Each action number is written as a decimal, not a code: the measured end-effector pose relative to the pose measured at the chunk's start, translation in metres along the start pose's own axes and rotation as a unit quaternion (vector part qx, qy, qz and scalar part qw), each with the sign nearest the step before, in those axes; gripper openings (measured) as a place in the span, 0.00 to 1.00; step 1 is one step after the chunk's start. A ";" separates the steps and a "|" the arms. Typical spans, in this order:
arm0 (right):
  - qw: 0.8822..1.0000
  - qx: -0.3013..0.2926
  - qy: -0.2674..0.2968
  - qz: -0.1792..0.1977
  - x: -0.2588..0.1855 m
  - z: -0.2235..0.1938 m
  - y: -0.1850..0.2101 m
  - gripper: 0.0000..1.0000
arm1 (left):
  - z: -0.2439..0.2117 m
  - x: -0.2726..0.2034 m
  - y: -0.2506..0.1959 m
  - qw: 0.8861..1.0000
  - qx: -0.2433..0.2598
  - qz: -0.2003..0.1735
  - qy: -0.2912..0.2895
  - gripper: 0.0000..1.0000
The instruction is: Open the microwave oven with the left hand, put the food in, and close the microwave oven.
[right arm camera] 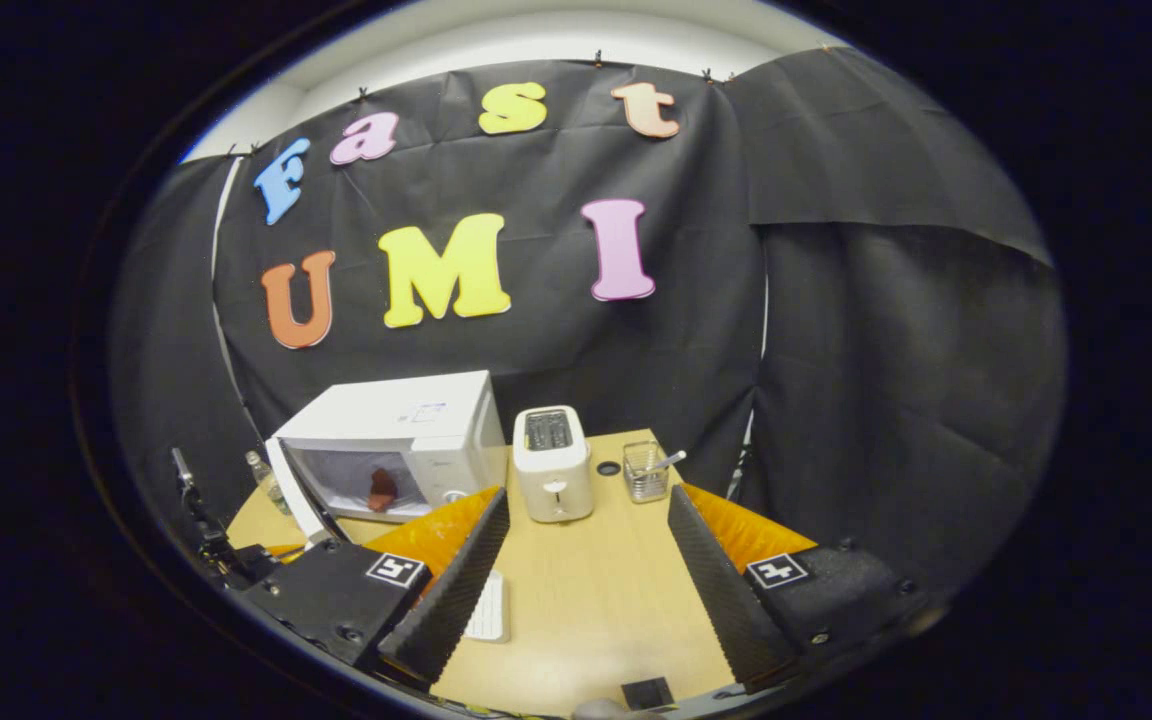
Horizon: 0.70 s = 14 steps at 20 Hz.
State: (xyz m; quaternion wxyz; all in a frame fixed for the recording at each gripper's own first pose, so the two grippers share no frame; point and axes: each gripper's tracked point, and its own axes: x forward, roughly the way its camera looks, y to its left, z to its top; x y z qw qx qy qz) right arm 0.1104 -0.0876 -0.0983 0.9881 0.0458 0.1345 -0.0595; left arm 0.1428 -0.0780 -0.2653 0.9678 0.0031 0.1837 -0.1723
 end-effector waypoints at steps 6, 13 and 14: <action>0.999 0.000 0.000 -0.041 0.007 0.007 -0.051 1.00 | 0.020 0.065 -0.012 1.000 -0.003 -0.002 -0.008 0.00; 0.997 0.005 0.005 -0.075 0.007 0.007 -0.097 0.95 | 0.040 0.119 -0.021 1.000 -0.007 0.004 -0.021 0.00; 0.997 0.006 0.007 -0.079 0.007 0.005 -0.102 0.96 | 0.044 0.124 -0.024 1.000 -0.011 0.004 -0.023 0.00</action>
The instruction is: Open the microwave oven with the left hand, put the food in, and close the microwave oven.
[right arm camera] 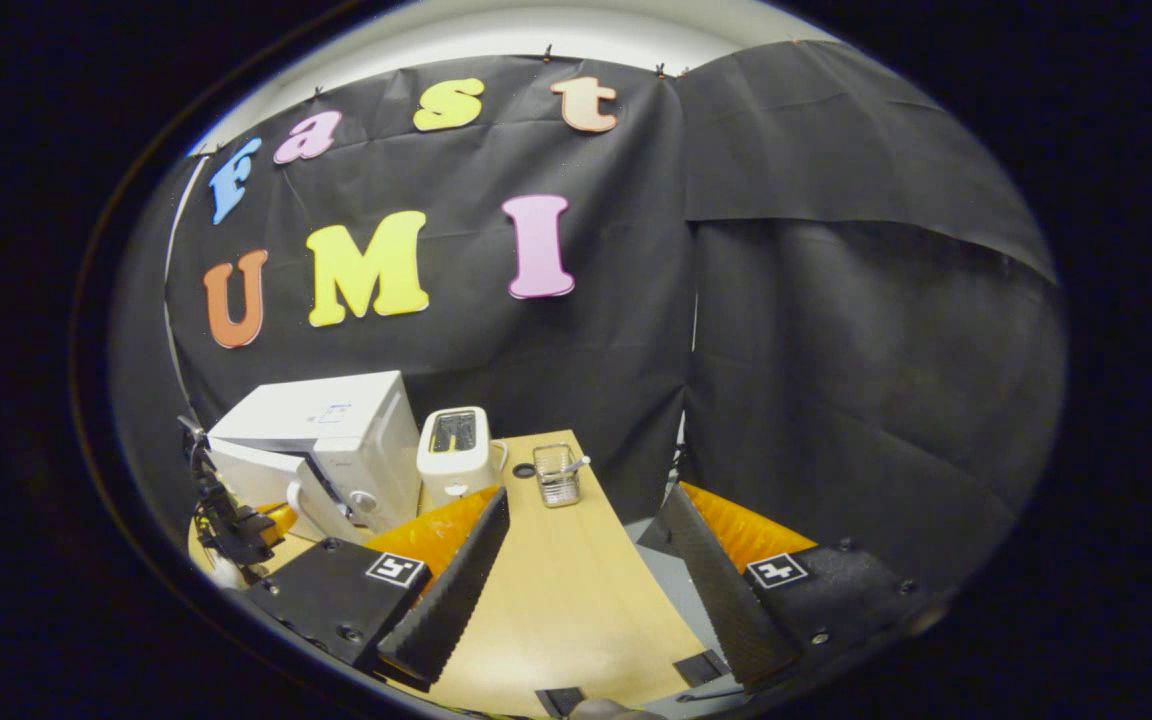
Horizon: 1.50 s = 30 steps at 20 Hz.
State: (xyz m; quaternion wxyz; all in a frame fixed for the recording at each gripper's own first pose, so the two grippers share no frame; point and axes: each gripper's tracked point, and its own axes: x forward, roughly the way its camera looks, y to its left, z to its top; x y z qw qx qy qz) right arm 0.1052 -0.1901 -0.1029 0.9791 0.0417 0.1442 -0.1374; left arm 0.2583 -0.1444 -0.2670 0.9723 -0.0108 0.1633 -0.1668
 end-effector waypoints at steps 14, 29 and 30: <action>1.000 -0.002 0.018 0.021 0.022 0.001 0.008 1.00 | 0.013 0.031 -0.001 1.000 -0.019 0.011 -0.007 0.00; 0.999 0.003 0.026 0.043 0.027 -0.013 0.035 1.00 | -0.004 0.017 0.019 0.998 -0.017 0.059 0.025 0.00; 0.999 0.002 0.029 0.044 0.031 -0.018 0.034 1.00 | -0.004 0.010 0.025 0.997 -0.014 0.069 0.025 0.00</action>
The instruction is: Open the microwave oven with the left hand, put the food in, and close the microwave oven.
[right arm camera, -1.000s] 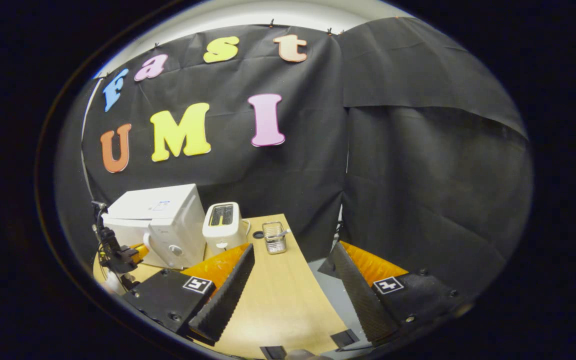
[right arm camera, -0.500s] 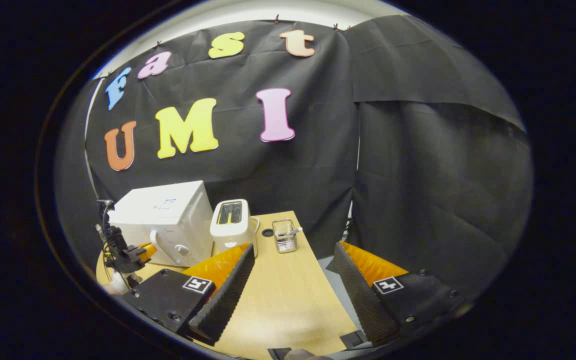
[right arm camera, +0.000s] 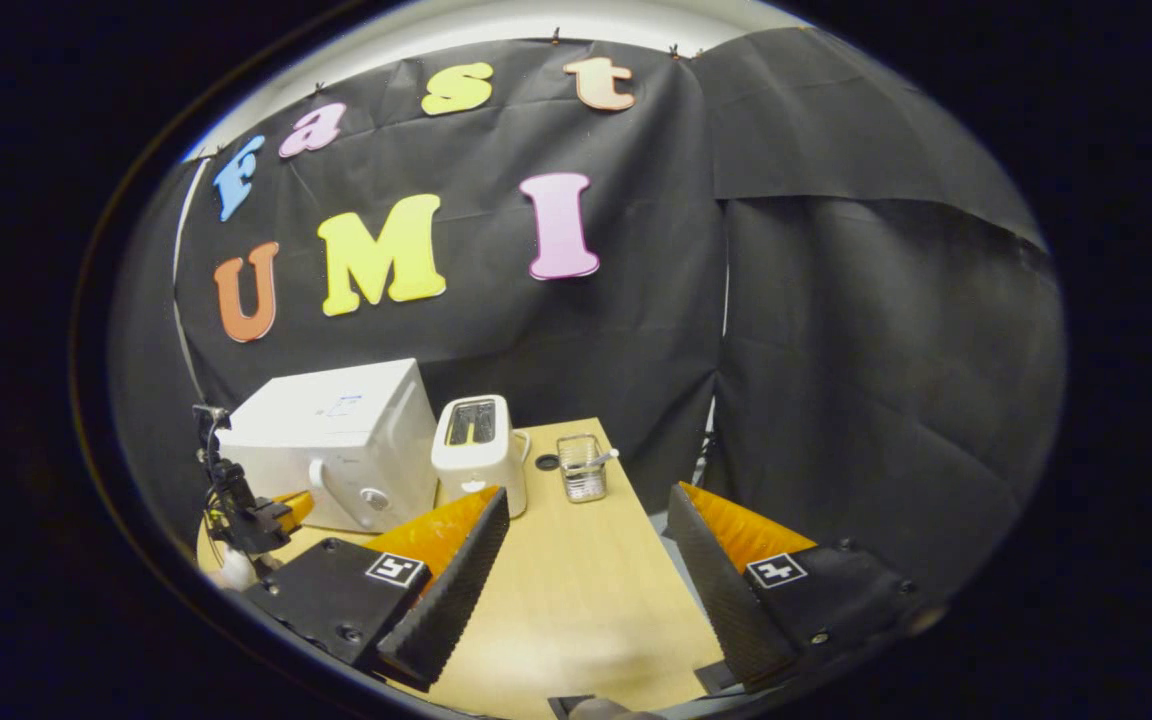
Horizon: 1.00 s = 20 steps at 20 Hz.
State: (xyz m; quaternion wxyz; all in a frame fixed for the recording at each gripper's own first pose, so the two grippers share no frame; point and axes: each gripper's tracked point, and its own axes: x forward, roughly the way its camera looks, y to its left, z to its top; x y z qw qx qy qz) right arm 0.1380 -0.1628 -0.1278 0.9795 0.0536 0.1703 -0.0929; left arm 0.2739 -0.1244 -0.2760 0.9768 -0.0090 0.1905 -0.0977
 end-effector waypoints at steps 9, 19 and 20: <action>0.998 -0.001 0.014 0.060 0.030 -0.029 0.000 1.00 | -0.016 -0.063 0.012 0.999 0.005 0.047 0.017 0.93; 0.996 0.023 -0.018 0.084 -0.013 -0.038 0.015 0.99 | 0.068 -0.191 -0.039 0.998 0.018 0.026 -0.059 0.93; 0.996 0.022 -0.030 0.080 -0.028 -0.034 0.018 0.99 | 0.080 -0.208 -0.040 0.997 0.029 0.019 -0.073 0.95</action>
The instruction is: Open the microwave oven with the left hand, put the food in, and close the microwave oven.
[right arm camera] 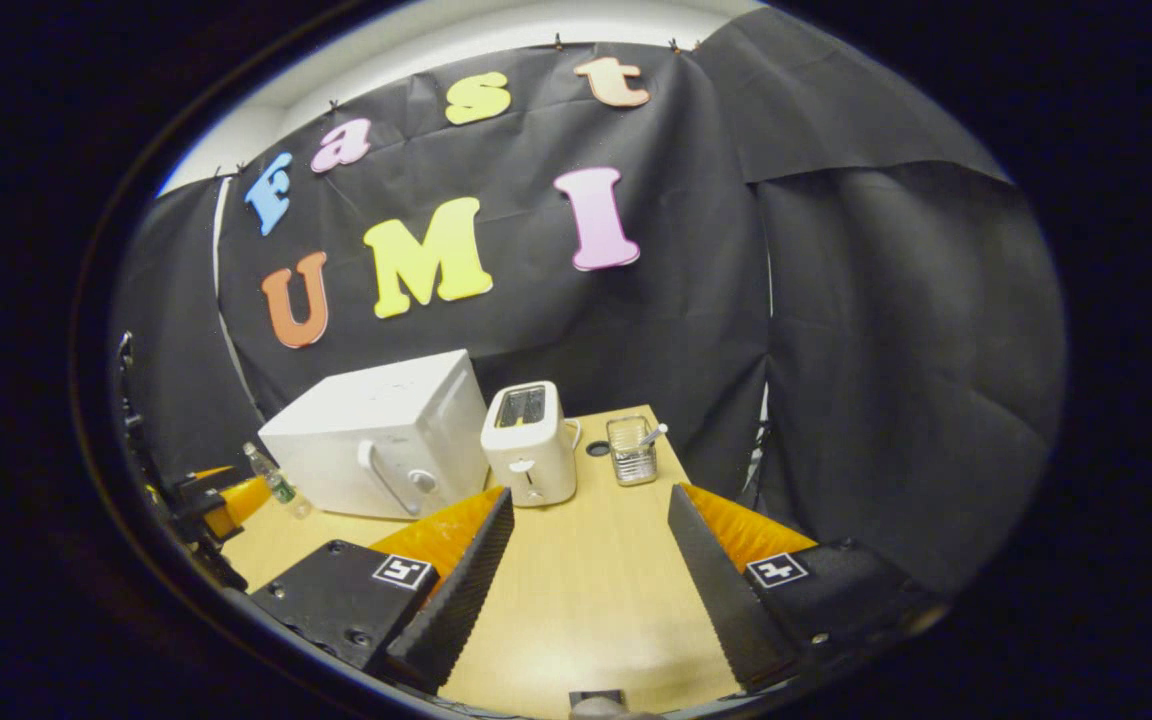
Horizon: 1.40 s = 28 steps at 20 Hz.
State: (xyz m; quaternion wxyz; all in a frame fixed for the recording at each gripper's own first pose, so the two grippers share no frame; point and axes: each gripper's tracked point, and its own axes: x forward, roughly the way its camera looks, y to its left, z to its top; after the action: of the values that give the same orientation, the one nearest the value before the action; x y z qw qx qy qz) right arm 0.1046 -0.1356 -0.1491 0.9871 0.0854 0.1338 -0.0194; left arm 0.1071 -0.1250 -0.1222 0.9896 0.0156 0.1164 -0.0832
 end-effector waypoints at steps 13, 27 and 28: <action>0.991 -0.037 -0.113 0.061 -0.140 0.054 0.155 0.90 | 0.071 -0.165 0.096 0.994 -0.017 0.069 -0.078 0.95; 0.986 -0.073 -0.133 0.066 -0.165 0.065 0.189 0.90 | 0.096 -0.200 0.129 0.990 -0.040 0.069 -0.113 0.94; 0.986 -0.077 -0.135 0.064 -0.165 0.067 0.188 1.00 | 0.098 -0.200 0.128 0.991 -0.042 0.066 -0.113 0.94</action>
State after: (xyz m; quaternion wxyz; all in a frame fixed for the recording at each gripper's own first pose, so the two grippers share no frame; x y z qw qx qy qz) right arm -0.0252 0.0405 -0.0101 0.9990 0.0141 -0.0049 0.0424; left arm -0.0409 0.0280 0.0207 0.9995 -0.0276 0.0057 -0.0144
